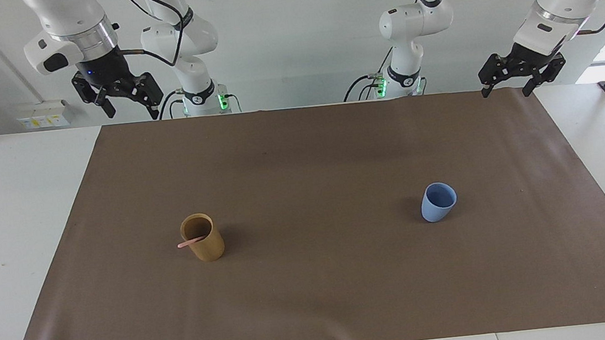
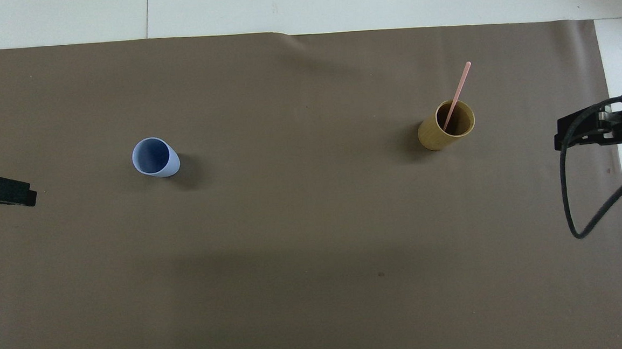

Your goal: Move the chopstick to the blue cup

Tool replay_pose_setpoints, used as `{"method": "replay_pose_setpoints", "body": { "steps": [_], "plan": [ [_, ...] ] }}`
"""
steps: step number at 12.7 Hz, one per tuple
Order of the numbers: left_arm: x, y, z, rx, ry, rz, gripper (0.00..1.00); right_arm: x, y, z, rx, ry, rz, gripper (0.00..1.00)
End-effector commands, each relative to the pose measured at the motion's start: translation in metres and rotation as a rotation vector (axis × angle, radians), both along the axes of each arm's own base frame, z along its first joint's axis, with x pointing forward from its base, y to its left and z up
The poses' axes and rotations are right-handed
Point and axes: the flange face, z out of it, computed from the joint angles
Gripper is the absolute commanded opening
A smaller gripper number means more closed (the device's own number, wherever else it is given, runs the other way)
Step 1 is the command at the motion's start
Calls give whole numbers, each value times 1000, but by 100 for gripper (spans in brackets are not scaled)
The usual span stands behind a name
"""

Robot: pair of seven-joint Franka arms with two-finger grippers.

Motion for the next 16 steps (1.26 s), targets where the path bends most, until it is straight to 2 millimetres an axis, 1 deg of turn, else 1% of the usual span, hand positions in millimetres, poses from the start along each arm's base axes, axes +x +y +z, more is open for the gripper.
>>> {"method": "replay_pose_setpoints", "body": {
  "steps": [1,7,11,14,16],
  "plan": [
    [-5,1,-1,8,-12,3,100,1,-1,2,3,-7,-15,100],
    [-3,1,1,6,-20,6,100,1,-1,2,3,-7,-15,100],
    [-5,7,1,8,-14,11,100,1,-1,2,3,-7,-15,100],
    [-4,4,3,7,-12,5,100,1,-1,3,3,-8,-15,100],
    [-5,7,6,8,-18,11,100,1,-1,2,3,-7,-15,100]
  ]
}}
